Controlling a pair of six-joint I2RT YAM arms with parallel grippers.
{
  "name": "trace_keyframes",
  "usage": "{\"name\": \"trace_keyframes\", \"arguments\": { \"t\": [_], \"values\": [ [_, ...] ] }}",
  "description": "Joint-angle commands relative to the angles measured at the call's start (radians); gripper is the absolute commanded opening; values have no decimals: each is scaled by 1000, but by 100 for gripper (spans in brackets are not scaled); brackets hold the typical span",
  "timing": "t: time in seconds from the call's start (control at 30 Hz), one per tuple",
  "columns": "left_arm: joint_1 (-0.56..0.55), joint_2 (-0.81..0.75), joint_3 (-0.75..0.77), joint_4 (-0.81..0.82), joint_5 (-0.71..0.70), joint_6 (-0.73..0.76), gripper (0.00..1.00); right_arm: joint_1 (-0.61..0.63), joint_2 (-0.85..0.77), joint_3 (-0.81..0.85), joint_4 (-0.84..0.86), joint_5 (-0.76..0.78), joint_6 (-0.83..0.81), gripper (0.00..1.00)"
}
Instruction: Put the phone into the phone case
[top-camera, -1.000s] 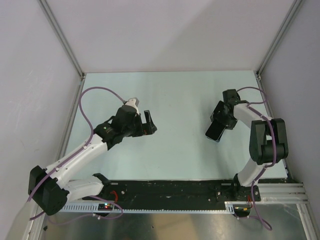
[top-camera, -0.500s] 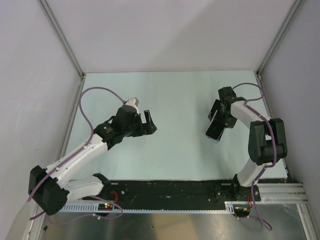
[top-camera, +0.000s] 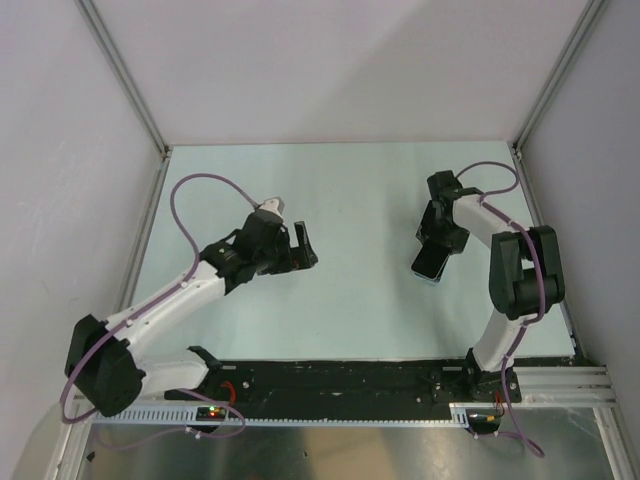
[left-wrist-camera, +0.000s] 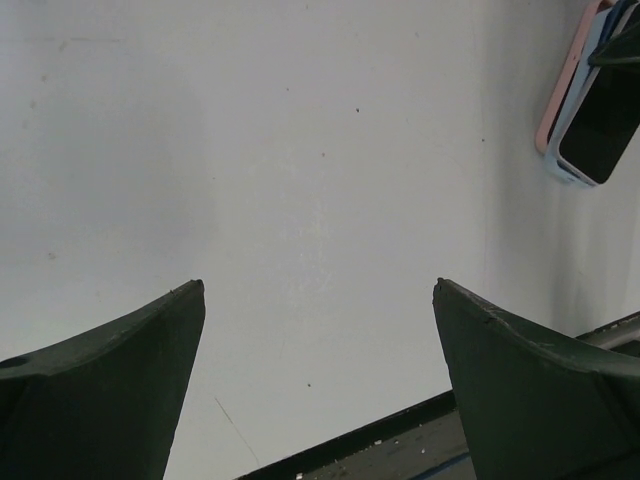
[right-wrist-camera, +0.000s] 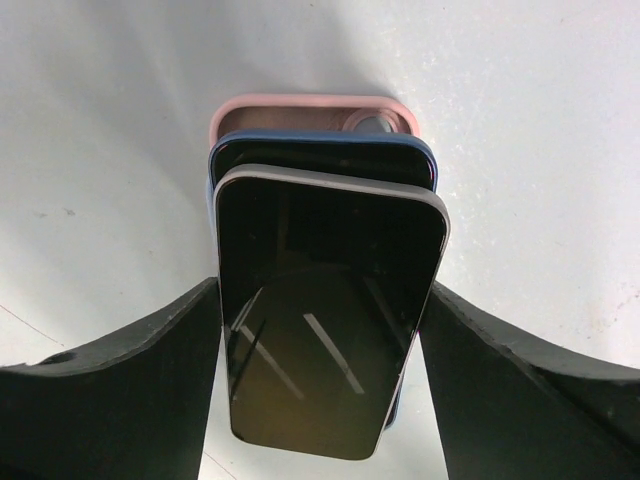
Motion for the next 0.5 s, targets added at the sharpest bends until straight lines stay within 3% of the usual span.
{"name": "trace_keyframes", "arguments": {
  "t": [0.0, 0.23, 0.47],
  "values": [
    [-41, 56, 61, 51, -15, -31, 100, 17, -3, 46, -16, 41, -12, 67],
    [-70, 113, 76, 64, -21, -34, 100, 23, -64, 49, -50, 46, -30, 37],
    [-70, 119, 76, 65, -23, -22, 100, 21, -119, 48, -68, -26, -64, 32]
  ]
}}
